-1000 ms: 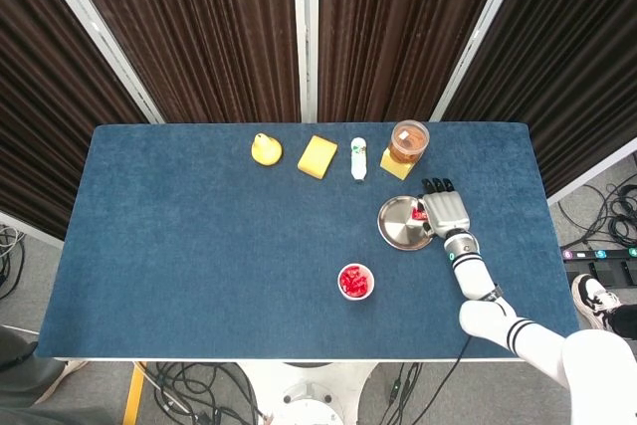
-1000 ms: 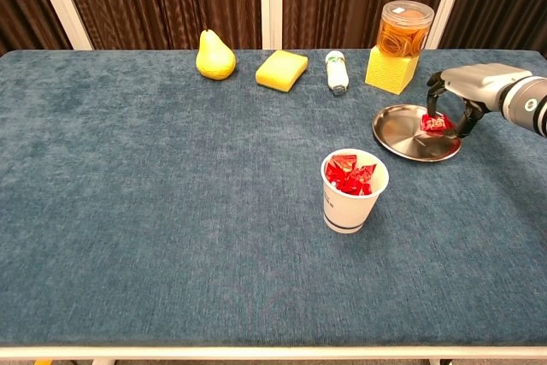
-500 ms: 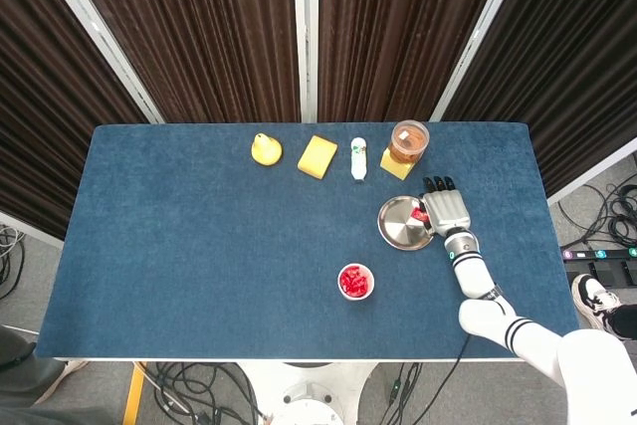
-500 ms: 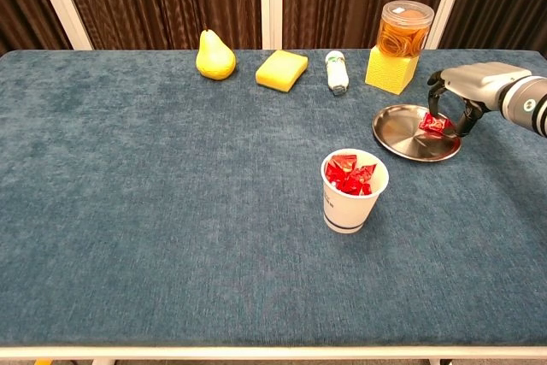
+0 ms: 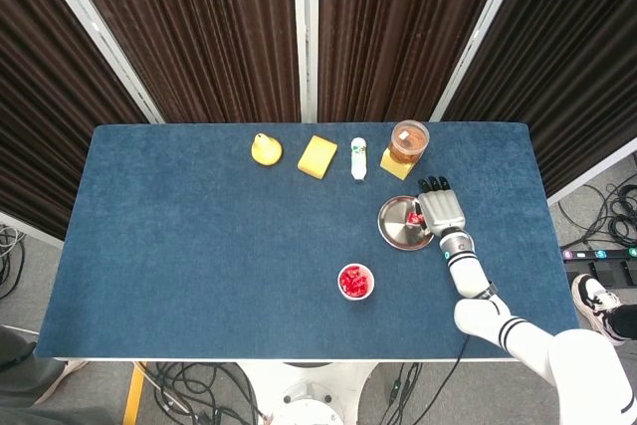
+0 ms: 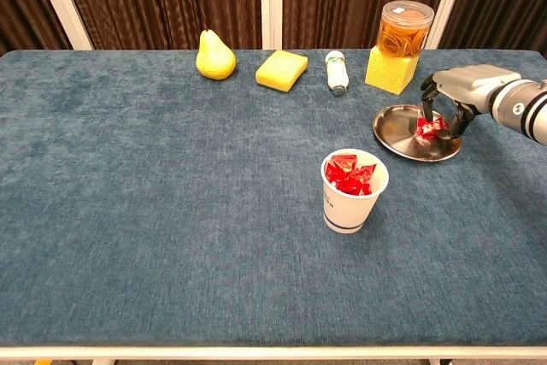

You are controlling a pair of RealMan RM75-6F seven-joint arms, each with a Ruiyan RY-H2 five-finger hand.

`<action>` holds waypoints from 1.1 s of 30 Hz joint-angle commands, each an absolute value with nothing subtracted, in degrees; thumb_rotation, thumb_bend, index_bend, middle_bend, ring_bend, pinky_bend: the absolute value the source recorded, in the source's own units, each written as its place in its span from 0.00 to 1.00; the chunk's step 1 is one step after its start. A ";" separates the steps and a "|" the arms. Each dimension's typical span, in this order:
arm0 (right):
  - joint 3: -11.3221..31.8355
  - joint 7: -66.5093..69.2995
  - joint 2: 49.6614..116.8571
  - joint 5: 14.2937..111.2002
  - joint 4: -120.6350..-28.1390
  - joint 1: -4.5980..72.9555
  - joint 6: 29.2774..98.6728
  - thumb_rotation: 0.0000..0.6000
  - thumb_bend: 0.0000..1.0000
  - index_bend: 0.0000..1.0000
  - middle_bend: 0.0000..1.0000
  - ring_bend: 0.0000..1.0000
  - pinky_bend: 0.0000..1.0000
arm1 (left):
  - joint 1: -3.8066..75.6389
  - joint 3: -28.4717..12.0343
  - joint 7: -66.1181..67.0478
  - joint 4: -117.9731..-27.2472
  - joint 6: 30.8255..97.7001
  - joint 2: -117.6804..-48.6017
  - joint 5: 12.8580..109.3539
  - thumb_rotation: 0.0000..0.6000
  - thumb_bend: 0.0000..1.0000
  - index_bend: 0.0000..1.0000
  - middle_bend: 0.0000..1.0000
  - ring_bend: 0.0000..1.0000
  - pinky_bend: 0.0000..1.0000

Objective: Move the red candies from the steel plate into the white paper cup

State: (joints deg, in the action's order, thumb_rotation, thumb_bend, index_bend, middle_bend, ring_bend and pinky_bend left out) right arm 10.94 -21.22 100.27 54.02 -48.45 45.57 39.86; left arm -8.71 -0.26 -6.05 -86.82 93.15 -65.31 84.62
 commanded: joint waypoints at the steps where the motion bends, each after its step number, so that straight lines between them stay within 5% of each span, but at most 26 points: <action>1: 10.91 -21.00 100.42 54.41 -48.38 45.50 39.96 1.00 0.32 0.56 0.11 0.00 0.00 | -8.76 -0.15 -6.75 -86.86 93.16 -65.24 84.80 1.00 0.16 0.07 0.04 0.08 0.15; 12: 11.47 -17.29 97.48 58.26 -53.52 44.34 42.89 1.00 0.40 0.64 0.13 0.00 0.00 | -8.70 -0.24 -6.85 -86.83 93.28 -65.18 84.97 1.00 0.16 0.07 0.04 0.08 0.15; 25: 7.83 -6.75 79.04 77.65 -84.97 38.24 56.22 1.00 0.40 0.64 0.13 0.00 0.00 | -8.43 -0.37 -5.95 -87.81 93.67 -64.75 85.61 1.00 0.16 0.07 0.04 0.08 0.15; 33: 3.12 -5.91 77.01 88.97 -93.03 38.67 57.69 1.00 0.40 0.64 0.14 0.00 0.00 | -8.59 -0.22 -5.14 -88.86 94.16 -64.33 85.93 1.00 0.16 0.07 0.04 0.08 0.15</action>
